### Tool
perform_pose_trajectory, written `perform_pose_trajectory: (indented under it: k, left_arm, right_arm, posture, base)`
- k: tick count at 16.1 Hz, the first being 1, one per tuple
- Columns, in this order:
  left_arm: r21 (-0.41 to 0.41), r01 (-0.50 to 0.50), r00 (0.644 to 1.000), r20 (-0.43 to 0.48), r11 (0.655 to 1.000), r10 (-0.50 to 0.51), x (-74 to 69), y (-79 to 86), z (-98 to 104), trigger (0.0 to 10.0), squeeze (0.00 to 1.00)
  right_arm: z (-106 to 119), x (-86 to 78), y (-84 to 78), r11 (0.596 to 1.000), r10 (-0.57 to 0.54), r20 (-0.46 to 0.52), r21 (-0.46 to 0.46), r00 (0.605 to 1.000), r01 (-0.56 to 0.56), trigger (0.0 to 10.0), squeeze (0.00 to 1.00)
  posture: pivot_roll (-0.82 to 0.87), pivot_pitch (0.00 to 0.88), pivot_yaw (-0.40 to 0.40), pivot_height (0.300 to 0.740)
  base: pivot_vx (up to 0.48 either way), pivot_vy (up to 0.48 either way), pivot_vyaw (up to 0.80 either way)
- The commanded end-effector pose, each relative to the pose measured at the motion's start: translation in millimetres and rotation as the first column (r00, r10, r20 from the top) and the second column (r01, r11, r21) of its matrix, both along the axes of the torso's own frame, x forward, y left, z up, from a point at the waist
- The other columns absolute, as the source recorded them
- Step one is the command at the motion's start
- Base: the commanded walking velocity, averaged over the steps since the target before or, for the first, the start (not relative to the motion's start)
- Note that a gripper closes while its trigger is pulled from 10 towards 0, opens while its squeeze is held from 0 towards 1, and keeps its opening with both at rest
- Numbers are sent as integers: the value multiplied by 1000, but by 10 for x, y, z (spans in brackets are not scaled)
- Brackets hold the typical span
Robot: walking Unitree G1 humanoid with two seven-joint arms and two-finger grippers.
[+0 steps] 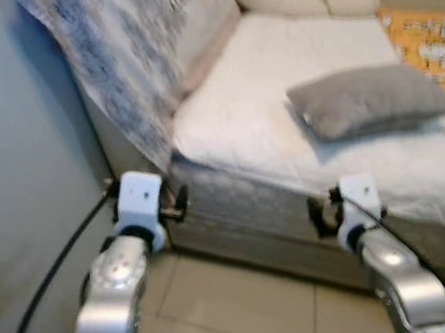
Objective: Clean up the room
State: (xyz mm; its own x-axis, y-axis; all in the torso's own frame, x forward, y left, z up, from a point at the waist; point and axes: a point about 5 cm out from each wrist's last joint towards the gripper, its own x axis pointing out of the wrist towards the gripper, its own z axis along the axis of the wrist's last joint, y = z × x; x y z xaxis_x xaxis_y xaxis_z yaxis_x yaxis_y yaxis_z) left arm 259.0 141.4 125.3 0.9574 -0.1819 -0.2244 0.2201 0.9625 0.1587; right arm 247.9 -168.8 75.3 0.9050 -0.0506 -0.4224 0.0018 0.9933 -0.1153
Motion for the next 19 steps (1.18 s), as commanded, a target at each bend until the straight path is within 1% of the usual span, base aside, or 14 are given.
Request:
perform_pose_trajectory:
  k: [1,2,6,7,8,11,12,15,19]
  left_arm:
    - [8,-3,1000,18,1000,3,13,12,45,10000,0]
    - [9,-4,1000,18,1000,4,13,14,43,10000,0]
    - [11,-12,1000,18,1000,12,15,24,39,10000,0]
    - [-14,-19,1000,21,1000,19,17,25,43,10000,0]
    - [-15,-24,999,33,1000,25,24,26,60,10000,0]
    - [9,-26,999,42,1000,25,33,32,74,10000,0]
    - [6,-22,999,46,1000,22,32,33,78,10000,0]
    - [-24,-14,999,47,1000,15,30,31,91,10000,0]
    - [-27,-10,999,45,1000,11,40,27,90,10000,0]
  right_arm:
    - [41,26,8,1000,9,27,-7,1000,-8,10000,333]
    - [49,31,8,1000,13,34,-11,999,-12,10000,0]
    - [56,32,8,1000,16,38,-10,999,-15,10000,0]
    - [54,33,10,1000,16,38,-7,999,-16,10000,0]
    - [52,34,12,1000,16,38,-5,999,-16,10000,0]
    - [50,37,11,1000,13,35,-2,999,-13,10000,0]
    - [43,38,8,1000,7,31,4,1000,-7,10000,0]
    - [37,40,4,1000,2,26,7,1000,-2,10000,0]
    - [46,64,7,1000,2,28,2,1000,-2,10000,0]
  posture:
    - [-49,0,-49,740]
    - [-50,0,-50,740]
    - [-50,0,-50,740]
    - [-50,0,-50,740]
    - [-51,0,-48,740]
    - [-51,0,-48,740]
    - [-51,0,-49,740]
    - [-50,0,-48,740]
    - [-57,0,-44,740]
  base:
    - [0,-307,0]
    - [0,-311,0]
    - [0,-310,0]
    - [0,0,0]
    - [0,0,0]
    - [0,0,0]
    - [0,0,0]
    - [166,0,-783]
    - [306,0,-783]
